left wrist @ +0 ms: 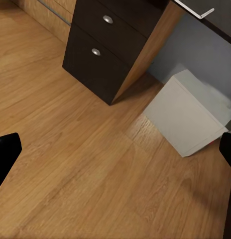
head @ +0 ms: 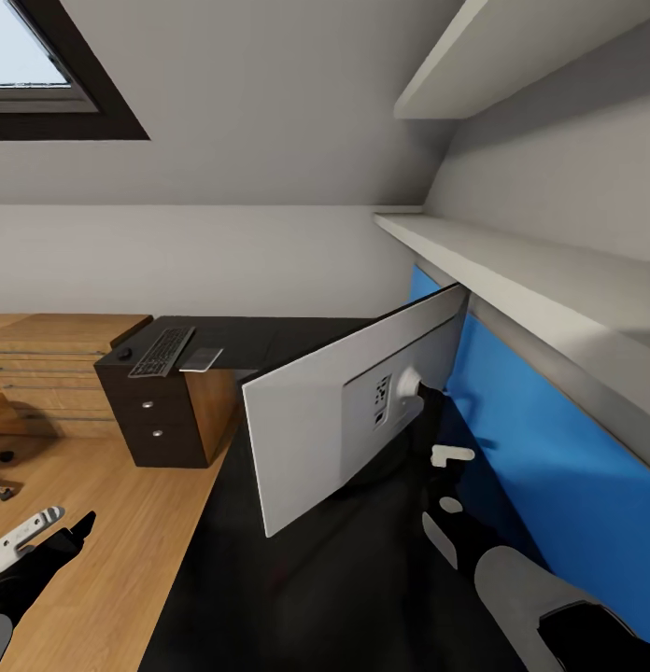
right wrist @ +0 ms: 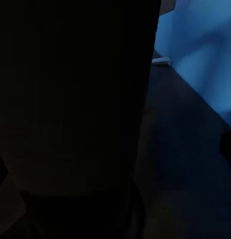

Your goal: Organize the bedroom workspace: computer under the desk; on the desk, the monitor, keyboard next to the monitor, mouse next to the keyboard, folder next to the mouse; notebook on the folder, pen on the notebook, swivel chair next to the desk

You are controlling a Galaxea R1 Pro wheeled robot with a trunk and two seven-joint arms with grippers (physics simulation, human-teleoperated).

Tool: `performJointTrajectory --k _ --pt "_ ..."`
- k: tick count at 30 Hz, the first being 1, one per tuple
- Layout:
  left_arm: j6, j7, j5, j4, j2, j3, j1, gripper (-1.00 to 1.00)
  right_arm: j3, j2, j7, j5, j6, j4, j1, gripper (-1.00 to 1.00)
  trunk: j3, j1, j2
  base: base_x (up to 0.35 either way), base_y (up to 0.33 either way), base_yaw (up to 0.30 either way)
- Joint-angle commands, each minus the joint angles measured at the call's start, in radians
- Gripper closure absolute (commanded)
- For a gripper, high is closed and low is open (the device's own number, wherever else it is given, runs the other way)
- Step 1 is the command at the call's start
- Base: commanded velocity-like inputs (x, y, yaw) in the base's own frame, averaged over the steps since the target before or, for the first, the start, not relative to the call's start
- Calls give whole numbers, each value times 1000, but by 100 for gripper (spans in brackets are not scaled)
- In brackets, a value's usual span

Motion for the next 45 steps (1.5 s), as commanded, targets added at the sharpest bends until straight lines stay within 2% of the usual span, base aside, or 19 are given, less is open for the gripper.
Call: performJointTrajectory --k 1,12,21,25,27,28,30,31,32,35,36,40,43,45 --pt "5 7 11 -2 0 0 -1 -100 8 -1 -5 -9 -4 1 -1 -100 -1 0 -1 -9 0 0" --pt "5 7 11 -2 0 1 -1 -100 9 0 -4 -9 -4 1 -1 -100 -1 0 -1 -239 105 0" --pt "5 7 11 -2 0 1 0 -100 9 0 -4 -9 -4 -1 -1 -100 -1 0 -1 -95 59 0" --pt "5 7 11 -2 0 1 -1 -100 10 2 -6 -11 4 -49 1 -100 -1 0 -1 -241 212 0" --pt "5 7 11 -2 0 1 -1 -100 12 3 -11 -11 36 -152 25 -100 -1 0 -1 -250 222 0" --pt "5 7 12 -1 0 1 -1 -100 13 3 -18 -11 79 -231 57 -100 -1 0 -1 -252 223 0" --pt "5 7 12 -1 0 1 -1 -100 13 2 -31 -11 147 -328 101 -100 -1 0 -1 -252 223 0" --pt "4 7 12 -1 0 1 -1 -100 15 3 -113 -12 430 -659 239 -100 -1 0 -1 -225 211 0" --pt "4 7 11 0 0 1 -1 -100 17 4 -144 -13 495 -731 265 -100 -1 0 -1 -212 232 0" --pt "3 7 11 0 0 0 -1 -100 37 9 -189 -14 572 -818 298 -100 -1 0 -1 -185 265 0" --pt "3 7 11 0 0 0 -1 -100 115 12 -211 -13 602 -854 314 -100 -1 0 -1 -145 305 0" --pt "3 7 11 0 0 0 -1 -100 143 13 -216 -13 591 -860 318 -100 -1 0 -1 -140 308 0" --pt "2 7 11 0 -1 0 -1 -100 191 10 -219 -10 547 -861 320 -100 -1 0 -1 -63 317 0" --pt "2 7 11 0 -1 0 -1 -100 206 10 -223 -2 532 -861 322 -100 -1 0 -1 -22 324 0"
